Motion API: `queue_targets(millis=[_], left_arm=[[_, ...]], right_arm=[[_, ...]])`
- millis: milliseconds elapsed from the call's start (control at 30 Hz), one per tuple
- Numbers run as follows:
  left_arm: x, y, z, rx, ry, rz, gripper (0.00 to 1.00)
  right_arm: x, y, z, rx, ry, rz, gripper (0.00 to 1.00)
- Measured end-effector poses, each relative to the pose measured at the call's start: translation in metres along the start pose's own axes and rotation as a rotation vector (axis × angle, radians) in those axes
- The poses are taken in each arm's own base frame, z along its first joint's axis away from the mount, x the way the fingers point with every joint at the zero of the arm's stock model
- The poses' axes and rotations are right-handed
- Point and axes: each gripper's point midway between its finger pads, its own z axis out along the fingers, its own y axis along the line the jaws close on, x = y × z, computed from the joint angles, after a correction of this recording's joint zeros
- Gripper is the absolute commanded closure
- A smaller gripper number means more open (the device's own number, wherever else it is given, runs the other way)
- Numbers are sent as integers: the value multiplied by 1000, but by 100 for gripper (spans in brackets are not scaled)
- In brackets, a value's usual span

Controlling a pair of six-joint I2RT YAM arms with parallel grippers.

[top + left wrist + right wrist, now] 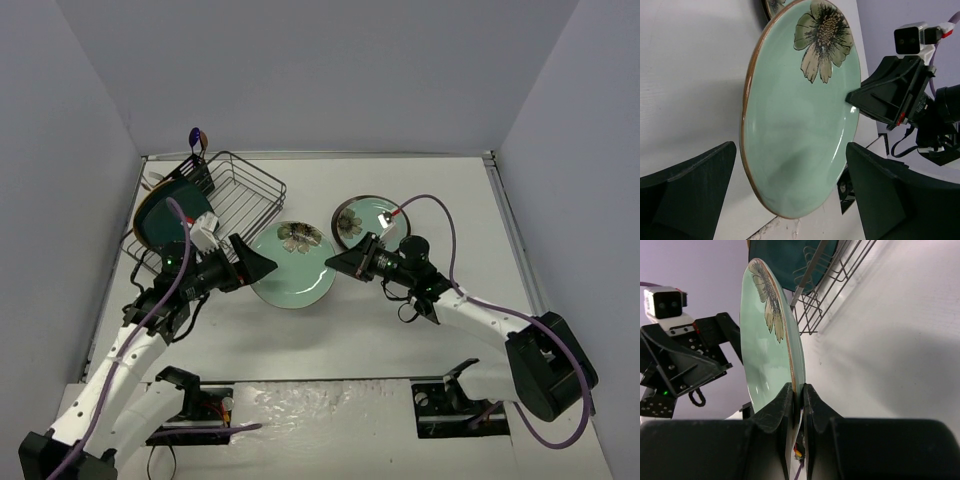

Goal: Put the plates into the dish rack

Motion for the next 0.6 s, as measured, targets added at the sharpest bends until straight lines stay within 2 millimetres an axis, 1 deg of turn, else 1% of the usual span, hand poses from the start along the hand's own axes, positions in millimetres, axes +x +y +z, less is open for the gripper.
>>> queue_targets(millis=[100, 200, 233, 300, 333, 367, 433, 467, 500, 600], left_arm=[[3, 1, 7, -9, 15, -4, 22], [1, -2, 9, -5, 1, -2, 41], [0, -3, 9, -2, -3, -1, 42], [0, -5, 10, 3, -8, 0, 55], [-1, -5, 10, 4, -12, -1, 58], [-2, -6, 10, 5, -15, -2, 65], [-4, -8, 10, 11, -24, -6, 82], [-5, -9, 10, 14, -29, -9, 99], [-6, -8, 10, 11, -36, -6, 100], [-12, -19, 6, 51, -58, -19, 100]], right_arm=[[0, 5, -1, -16, 4, -2, 100], [-1, 11, -2, -39, 2, -11, 100], [-1, 13, -2, -47, 1, -14, 100], [-2, 16, -3, -59, -2, -17, 100], [-2, 17, -3, -64, -2, -19, 100], [-3, 19, -3, -69, -3, -21, 100], [-3, 20, -3, -75, -3, -22, 100], [-3, 20, -3, -76, -3, -22, 100], [-3, 20, -3, -76, -4, -22, 100], [-5, 19, -3, -71, -11, -22, 96]])
